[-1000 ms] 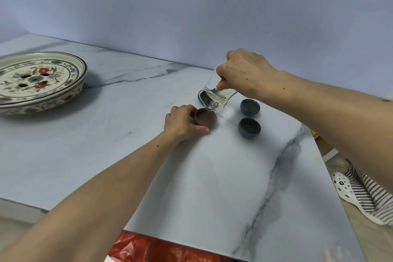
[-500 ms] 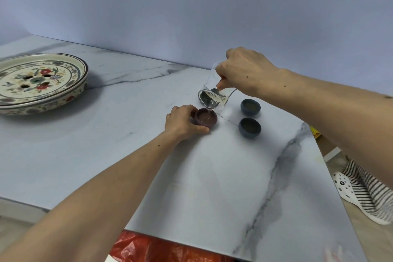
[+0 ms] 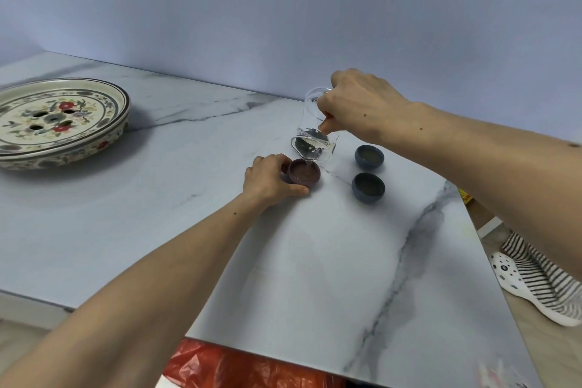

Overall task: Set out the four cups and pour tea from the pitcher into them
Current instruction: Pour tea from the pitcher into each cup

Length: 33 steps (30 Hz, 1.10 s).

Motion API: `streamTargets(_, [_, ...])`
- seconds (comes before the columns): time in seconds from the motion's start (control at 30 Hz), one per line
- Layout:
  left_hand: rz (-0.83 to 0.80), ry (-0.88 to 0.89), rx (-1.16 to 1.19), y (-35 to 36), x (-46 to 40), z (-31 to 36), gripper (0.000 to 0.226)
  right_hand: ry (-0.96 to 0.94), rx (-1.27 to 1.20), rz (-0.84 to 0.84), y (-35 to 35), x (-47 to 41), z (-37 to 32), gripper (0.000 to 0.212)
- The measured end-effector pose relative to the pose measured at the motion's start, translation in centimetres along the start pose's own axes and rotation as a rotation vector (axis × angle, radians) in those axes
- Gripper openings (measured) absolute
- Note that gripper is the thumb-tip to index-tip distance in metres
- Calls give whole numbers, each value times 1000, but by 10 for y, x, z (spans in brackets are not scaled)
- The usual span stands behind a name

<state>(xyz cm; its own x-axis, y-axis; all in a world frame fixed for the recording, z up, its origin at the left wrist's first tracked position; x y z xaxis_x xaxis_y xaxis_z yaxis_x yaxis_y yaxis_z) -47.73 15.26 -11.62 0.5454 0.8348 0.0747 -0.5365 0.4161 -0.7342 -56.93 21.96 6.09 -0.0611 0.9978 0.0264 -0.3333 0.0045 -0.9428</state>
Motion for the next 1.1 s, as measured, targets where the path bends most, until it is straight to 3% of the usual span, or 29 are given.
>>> streamTargets(0.37, [-3,-5,20,0,0,0,61,-6,-54,18,-1,5,0,26])
streamTargets(1.1, [-2,-3,21,-1,0,0,63,-5,-24,1,7,8,1,35])
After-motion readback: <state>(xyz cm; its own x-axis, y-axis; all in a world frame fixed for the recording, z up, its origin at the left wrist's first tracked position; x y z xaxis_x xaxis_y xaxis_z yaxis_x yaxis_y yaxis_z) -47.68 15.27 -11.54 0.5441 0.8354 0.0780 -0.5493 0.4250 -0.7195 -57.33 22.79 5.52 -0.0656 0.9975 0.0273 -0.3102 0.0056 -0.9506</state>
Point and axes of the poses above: each hand's wrist, its own x-axis away from the middle knuckle, its own y-axis out of the palm, z = x × y, the point moved 6 cm from there along -x, towards the middle knuckle, and after that the axes turned 8 degrees about -z, right-handed, at the moved point
